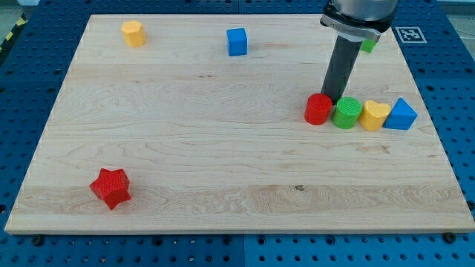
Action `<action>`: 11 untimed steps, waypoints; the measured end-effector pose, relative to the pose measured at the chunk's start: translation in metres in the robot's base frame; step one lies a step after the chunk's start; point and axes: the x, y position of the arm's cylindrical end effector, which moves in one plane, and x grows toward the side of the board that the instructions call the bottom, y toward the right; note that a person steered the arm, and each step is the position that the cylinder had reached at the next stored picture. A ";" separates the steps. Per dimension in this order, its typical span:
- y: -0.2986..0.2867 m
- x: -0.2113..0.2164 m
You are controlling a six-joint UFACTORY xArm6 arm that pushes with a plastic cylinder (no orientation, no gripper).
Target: Move the blue cube diagonally to the top left of the red circle
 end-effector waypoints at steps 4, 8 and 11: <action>-0.078 -0.193; -0.133 -0.121; -0.134 -0.111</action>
